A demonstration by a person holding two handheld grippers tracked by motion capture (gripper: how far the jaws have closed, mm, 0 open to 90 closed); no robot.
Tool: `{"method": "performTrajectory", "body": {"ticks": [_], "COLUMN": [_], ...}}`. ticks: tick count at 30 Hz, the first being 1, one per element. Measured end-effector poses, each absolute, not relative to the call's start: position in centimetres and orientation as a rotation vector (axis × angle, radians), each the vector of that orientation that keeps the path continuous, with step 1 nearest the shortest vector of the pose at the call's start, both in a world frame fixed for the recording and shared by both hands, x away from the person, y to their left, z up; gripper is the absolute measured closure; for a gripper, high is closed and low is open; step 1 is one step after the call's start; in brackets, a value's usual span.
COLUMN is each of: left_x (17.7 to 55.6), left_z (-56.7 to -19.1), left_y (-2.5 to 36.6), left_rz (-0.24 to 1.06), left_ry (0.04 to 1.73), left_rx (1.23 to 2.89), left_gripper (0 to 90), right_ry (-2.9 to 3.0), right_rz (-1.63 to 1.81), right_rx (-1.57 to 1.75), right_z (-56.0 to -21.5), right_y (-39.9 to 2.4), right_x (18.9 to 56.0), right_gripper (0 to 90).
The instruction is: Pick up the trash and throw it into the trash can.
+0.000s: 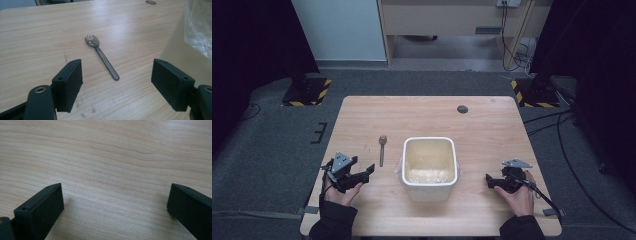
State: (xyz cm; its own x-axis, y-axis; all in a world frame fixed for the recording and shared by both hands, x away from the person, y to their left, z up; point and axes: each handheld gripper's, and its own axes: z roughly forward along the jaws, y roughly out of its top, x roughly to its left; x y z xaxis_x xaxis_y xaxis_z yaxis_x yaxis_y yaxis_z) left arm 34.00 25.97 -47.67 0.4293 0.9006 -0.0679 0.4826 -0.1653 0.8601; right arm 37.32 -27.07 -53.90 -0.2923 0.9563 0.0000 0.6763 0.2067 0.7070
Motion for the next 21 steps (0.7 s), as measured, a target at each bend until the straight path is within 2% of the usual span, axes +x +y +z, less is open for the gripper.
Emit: {"method": "performTrajectory", "body": {"ticks": [21], "left_x": [38.0], "left_z": [-48.2], "left_y": [24.1], "left_rz": [0.634], "left_ry": [1.192], "left_rx": [1.808], "left_gripper": [26.9], "right_ry": [2.046], "right_rz": [0.848], "right_rx": [1.513], "right_z": [-53.9], "right_y": [-27.1], "right_x": [37.3], "right_gripper": [1.0]}}
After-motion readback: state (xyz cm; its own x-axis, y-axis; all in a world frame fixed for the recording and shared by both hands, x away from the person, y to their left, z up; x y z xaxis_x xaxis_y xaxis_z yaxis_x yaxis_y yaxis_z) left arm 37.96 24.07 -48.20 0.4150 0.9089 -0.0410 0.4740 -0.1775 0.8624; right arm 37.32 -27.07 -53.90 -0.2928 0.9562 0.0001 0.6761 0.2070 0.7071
